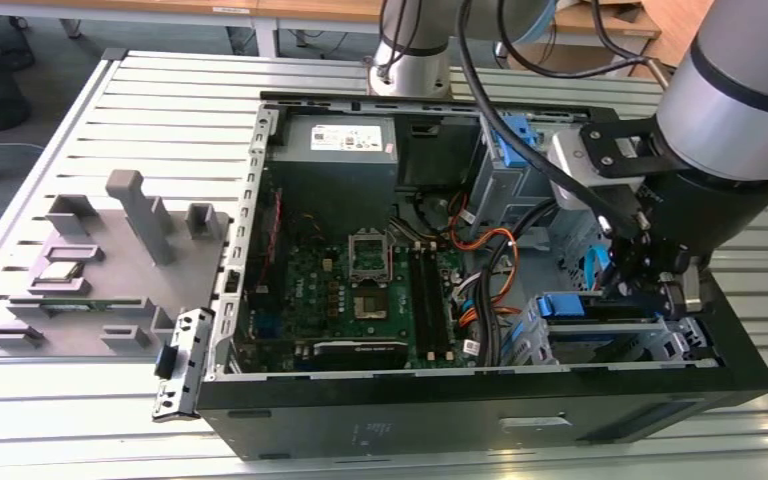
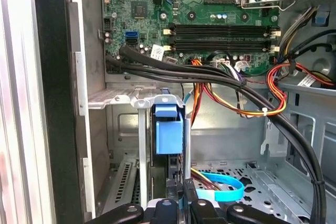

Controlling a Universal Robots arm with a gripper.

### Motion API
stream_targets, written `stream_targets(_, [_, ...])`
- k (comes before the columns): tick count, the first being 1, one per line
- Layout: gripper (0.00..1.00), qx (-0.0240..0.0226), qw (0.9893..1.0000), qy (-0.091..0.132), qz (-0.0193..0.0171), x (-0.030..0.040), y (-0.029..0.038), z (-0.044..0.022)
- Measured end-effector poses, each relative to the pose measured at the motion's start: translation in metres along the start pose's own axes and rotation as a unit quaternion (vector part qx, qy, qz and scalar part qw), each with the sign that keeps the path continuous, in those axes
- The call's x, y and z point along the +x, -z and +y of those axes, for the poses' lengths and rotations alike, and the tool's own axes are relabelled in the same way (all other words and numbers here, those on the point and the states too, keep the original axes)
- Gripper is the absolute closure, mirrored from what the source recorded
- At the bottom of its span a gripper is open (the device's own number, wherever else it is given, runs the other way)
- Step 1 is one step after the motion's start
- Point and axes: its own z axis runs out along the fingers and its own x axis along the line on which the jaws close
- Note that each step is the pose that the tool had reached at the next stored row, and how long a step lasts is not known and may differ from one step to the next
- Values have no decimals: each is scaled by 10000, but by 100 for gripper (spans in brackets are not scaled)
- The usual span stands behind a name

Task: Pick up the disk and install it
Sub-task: 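Insert the first disk wire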

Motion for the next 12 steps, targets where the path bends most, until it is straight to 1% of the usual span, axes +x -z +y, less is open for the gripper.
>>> stream_targets(6, [84, 3, 10000, 5, 0, 1, -23, 10])
stream_targets(12, [84, 17, 10000, 13, -2, 3, -46, 23])
